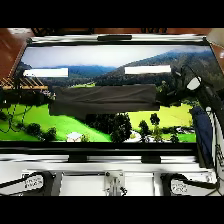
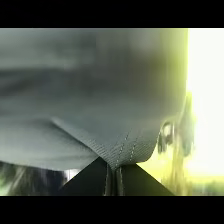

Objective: Fold the shirts.

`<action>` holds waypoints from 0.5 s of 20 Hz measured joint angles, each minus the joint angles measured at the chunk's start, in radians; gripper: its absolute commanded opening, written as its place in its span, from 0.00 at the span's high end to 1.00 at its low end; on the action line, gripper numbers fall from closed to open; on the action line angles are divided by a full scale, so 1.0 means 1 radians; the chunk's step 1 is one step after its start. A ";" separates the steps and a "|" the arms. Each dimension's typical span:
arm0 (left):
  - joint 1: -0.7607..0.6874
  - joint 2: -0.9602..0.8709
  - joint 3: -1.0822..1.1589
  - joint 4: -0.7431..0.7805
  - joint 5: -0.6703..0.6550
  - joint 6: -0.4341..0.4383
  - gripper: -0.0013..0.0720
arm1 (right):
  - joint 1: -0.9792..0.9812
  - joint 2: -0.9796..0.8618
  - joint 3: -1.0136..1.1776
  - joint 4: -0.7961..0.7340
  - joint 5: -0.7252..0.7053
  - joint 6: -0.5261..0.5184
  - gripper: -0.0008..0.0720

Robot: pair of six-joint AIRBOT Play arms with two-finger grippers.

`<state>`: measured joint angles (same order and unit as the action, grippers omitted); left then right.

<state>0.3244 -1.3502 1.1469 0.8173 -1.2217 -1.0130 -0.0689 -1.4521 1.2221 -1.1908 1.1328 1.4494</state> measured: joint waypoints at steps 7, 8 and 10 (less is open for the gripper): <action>-0.030 -0.276 0.274 -0.021 0.066 -0.142 0.94 | 0.056 -0.299 0.340 -0.055 -0.097 0.077 0.89; -0.032 -0.305 0.287 -0.028 0.080 -0.159 0.94 | 0.060 -0.332 0.368 -0.066 -0.102 0.094 0.88; -0.032 -0.360 0.304 -0.032 0.103 -0.193 0.87 | 0.064 -0.388 0.406 -0.087 -0.102 0.126 0.74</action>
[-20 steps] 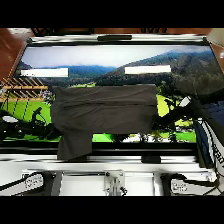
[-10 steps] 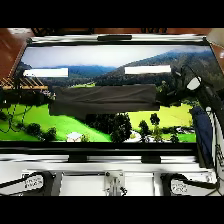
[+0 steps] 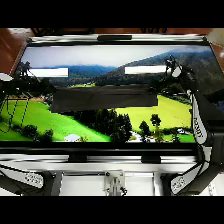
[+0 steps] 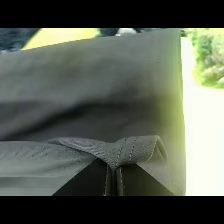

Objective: Fold the shirts.

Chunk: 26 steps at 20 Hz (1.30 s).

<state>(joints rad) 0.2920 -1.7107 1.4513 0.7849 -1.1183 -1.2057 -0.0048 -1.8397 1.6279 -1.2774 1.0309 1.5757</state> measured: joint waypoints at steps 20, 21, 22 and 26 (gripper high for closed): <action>-0.032 -0.006 0.180 -0.019 -0.162 -0.035 0.22 | -0.147 -0.143 0.057 0.275 0.191 -0.060 0.33; -0.043 0.003 0.182 -0.021 -0.163 -0.028 0.22 | -0.136 -0.148 0.056 0.270 0.187 -0.062 0.65; -0.057 0.011 0.185 -0.024 -0.160 -0.023 0.25 | -0.128 -0.157 0.053 0.280 0.182 -0.060 0.87; -0.127 0.026 0.196 -0.058 -0.147 -0.016 0.77 | -0.106 -0.137 0.053 0.334 0.185 -0.076 0.88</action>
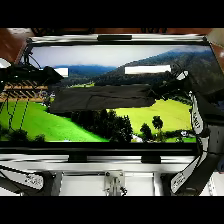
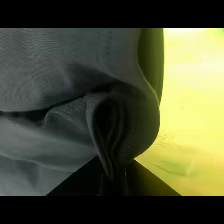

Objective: Fold the shirts.

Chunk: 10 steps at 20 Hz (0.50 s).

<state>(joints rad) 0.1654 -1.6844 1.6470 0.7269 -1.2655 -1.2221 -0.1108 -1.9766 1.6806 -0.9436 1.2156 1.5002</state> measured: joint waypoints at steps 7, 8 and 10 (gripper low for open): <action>-0.261 -0.029 0.003 -0.047 0.141 -0.094 0.94 | 0.008 0.279 0.001 0.038 0.092 -0.019 0.89; -0.310 -0.044 0.002 -0.027 0.163 -0.127 0.94 | 0.009 0.326 0.001 0.019 0.112 -0.011 0.89; -0.397 -0.068 -0.011 0.013 0.202 -0.195 0.94 | 0.008 0.415 0.001 -0.034 0.169 0.006 0.89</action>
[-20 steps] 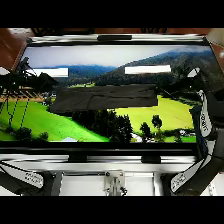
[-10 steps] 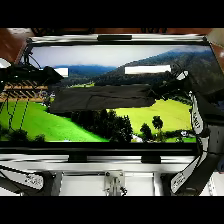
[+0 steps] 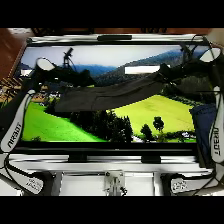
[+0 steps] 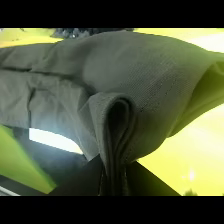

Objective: Fold the shirts.

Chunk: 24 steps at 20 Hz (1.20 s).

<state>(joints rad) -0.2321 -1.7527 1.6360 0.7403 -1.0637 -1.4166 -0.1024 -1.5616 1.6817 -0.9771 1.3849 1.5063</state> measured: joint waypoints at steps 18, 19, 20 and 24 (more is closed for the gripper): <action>-0.436 -0.174 -0.078 -0.430 0.382 0.023 0.94 | 0.000 0.407 0.000 -0.102 0.184 0.148 0.89; -0.434 -0.172 -0.077 -0.459 0.384 0.050 0.94 | 0.000 0.408 0.000 -0.102 0.185 0.153 0.88; -0.425 -0.162 -0.078 -0.470 0.377 0.075 0.94 | 0.000 0.405 0.000 -0.102 0.183 0.158 0.88; -0.332 -0.059 -0.079 -0.289 0.290 0.051 0.94 | 0.058 0.350 -0.001 -0.127 0.129 0.168 0.89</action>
<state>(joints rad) -0.5644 -1.8118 1.5570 0.4515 -0.7742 -1.3655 -0.0444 -1.2118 1.6810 -1.1038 1.5143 1.6745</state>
